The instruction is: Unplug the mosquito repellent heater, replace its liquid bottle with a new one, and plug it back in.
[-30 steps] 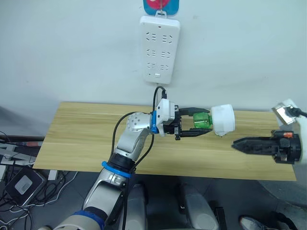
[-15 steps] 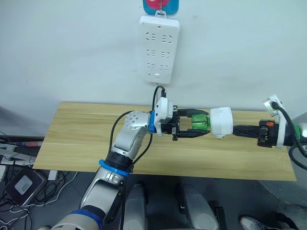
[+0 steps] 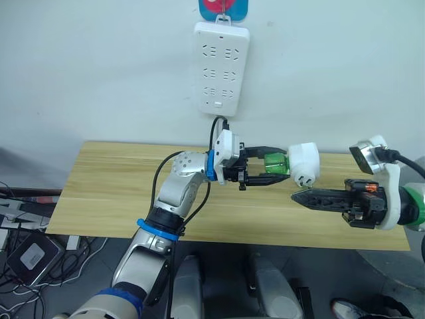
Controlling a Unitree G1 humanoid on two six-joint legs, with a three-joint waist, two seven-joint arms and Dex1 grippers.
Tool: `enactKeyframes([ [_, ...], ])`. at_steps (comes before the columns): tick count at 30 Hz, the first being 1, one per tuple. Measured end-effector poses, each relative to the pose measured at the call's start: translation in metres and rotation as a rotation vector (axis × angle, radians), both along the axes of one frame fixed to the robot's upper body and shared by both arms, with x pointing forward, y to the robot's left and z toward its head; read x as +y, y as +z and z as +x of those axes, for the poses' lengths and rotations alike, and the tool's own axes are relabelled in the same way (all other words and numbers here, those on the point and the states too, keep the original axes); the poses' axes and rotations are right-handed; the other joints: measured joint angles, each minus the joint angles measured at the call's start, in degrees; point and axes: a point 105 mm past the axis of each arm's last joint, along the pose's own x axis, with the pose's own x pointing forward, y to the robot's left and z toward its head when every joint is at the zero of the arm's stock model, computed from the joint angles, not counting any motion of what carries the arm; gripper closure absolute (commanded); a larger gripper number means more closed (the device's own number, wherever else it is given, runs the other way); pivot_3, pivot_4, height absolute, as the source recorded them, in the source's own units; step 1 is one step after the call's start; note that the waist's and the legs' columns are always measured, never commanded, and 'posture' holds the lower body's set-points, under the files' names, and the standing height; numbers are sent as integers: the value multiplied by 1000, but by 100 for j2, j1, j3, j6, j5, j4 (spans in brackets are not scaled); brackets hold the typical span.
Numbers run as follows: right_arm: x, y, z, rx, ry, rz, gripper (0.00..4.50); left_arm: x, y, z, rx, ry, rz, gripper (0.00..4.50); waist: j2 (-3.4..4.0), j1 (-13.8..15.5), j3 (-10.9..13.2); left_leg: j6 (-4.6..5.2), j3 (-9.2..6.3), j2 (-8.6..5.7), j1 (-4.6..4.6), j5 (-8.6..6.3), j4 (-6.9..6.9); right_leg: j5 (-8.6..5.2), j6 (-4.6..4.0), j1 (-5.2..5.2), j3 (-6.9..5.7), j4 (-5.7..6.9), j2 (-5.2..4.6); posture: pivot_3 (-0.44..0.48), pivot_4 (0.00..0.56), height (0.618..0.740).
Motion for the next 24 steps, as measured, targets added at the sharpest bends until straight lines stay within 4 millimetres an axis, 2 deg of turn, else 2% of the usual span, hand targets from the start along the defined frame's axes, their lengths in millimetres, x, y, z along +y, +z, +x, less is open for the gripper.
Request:
enactKeyframes([
  [7, 4, 35, 17, -139, -17, 43, 4450, -1, -6, -1, -28, -15, 26, 2235, 0, -26, 0, 0, -1, 1, 0, 0, -2, 1, -2, -1, 0, -1, 1, -137, 325, 740],
  [10, 8, 40, 25, -157, -32, 33, 4450, -2, -7, -2, -27, -22, 32, 2235, 0, -36, 0, 0, -2, 2, -1, 0, -5, 9, -16, -1, -1, -3, 1, -136, 325, 740],
  [24, 4, 26, 67, -136, -233, -82, 4450, 0, -14, -11, -33, -62, 55, 2235, 1, -38, 0, 0, -3, 6, -2, 0, -4, 13, -22, -2, -1, -1, -3, -116, 318, 740],
])
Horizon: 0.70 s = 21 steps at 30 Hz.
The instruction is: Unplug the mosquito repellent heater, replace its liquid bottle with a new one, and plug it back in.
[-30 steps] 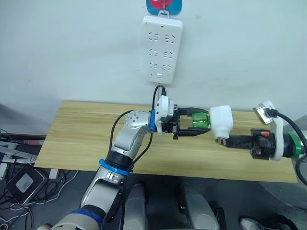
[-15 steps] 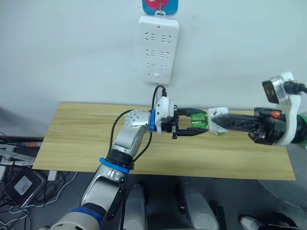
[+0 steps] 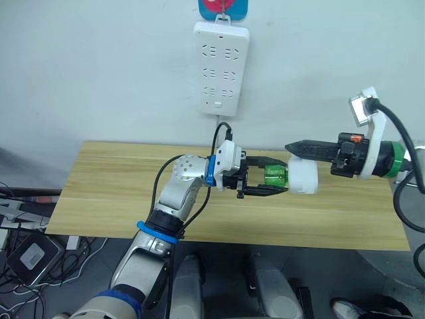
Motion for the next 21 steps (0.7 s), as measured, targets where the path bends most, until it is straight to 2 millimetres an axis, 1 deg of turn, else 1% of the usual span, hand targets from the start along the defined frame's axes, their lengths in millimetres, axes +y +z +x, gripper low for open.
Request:
enactKeyframes([
  [7, -9, -14, 11, 6, -61, -82, 4450, -1, -3, -6, -2, -35, 15, 2235, 0, 8, 0, 0, -1, 0, 0, 0, -1, 0, -1, -1, -1, 0, -1, -115, 309, 740],
  [11, -12, -21, 12, 10, -51, -111, 4450, -1, -7, -9, 7, -57, 34, 2235, 1, 10, -1, 0, -2, 1, 0, 0, -1, 0, -1, -1, -2, 0, -1, -115, 309, 740],
  [15, -20, -38, 11, 43, -52, -157, 4450, -1, -10, -14, 7, -85, 48, 2235, 1, 16, -1, 0, -2, 2, 0, 0, -1, 1, -1, -2, -2, 0, -3, -114, 311, 740],
  [21, -24, -40, 6, 35, -22, -165, 4450, -2, -8, -16, 10, -97, 34, 2235, 1, 23, -1, 0, -1, 1, 0, 0, -1, 0, -1, -2, -2, 0, -2, -114, 313, 740],
])
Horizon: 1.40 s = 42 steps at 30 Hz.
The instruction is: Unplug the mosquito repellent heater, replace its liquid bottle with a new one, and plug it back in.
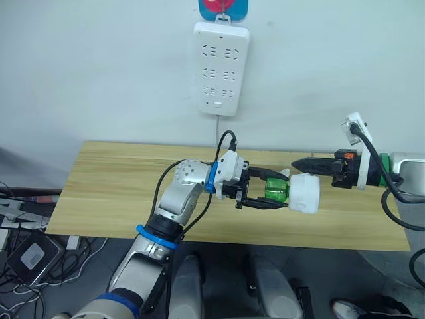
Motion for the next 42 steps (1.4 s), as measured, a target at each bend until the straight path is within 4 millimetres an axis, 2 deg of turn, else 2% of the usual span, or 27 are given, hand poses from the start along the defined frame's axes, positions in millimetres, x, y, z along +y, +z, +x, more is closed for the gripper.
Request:
enactKeyframes([
  [23, -5, 0, -10, 13, 12, -8, 4450, -4, 4, -1, -5, -14, -18, 2235, 0, -1, 0, 0, 1, -3, 0, 0, 0, -1, 1, 0, 0, 0, 1, -120, 316, 740],
  [28, -2, 6, -2, 1, -4, 44, 4450, 0, 6, 2, -41, 9, -28, 2235, 0, -20, 0, 0, 3, -3, 1, 0, 2, 0, 0, 0, 2, 2, 2, -120, 316, 740],
  [30, -1, 14, 2, 20, -5, 105, 4104, 2, 9, 4, -91, 28, -47, 2235, 0, -24, 0, 0, 5, -3, 1, 0, 2, 0, 0, -1, 4, 3, 2, -120, 316, 740],
  [31, -2, 25, 4, 31, 1, 162, 3923, 4, 10, 6, -124, 44, -50, 2235, 0, -21, 0, 0, 6, -3, 0, 0, 2, 2, -3, -1, 4, 3, 1, -120, 316, 740],
  [34, -12, 56, 1, 20, -4, 269, 2885, 9, 2, 16, -165, 100, -41, 2235, 0, -17, 0, 1, 7, -5, -2, -1, -1, 3, -5, -1, 4, 0, 0, -125, 319, 740],
  [36, -23, 67, 1, 16, -52, 302, 2217, 16, -2, 24, -203, 140, -37, 2235, -1, -4, 0, 5, 5, -5, -4, -3, -3, 3, -5, -1, 1, -3, 0, -131, 318, 740],
  [39, -33, 57, -1, 64, -107, 295, 1198, 22, -2, 34, -328, 198, -49, 2235, -1, 22, 0, 9, 7, -5, -6, -5, 0, 3, -5, -1, 2, -3, -1, -134, 316, 740],
  [42, -33, 40, -5, 111, -116, 287, 169, 23, 2, 39, -487, 227, -80, 2235, -1, 24, 0, 9, 10, -5, -6, -5, 2, 3, -5, -1, 6, -1, -6, -134, 316, 740],
])
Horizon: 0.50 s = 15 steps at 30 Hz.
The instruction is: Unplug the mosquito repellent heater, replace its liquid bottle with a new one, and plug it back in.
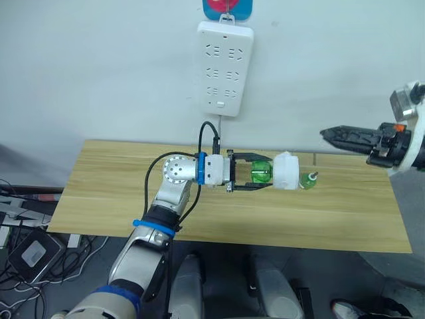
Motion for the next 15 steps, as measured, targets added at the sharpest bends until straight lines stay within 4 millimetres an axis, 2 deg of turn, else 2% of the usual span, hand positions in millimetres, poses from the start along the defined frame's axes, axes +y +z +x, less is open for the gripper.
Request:
enactKeyframes([
  [7, 12, -23, -17, 38, 75, 32, 80, -1, 16, -5, -338, -14, -76, 2235, 0, -4, 0, 0, -1, 0, 1, 0, 2, 1, 1, 0, -1, 3, 1, -130, 304, 740],
  [15, 20, -28, -24, 35, 111, 30, 80, 0, 26, -2, -439, 12, -116, 2235, 1, -37, -1, 0, -1, -2, 2, 0, 2, 1, 2, 0, -2, 4, 5, -120, 293, 740],
])
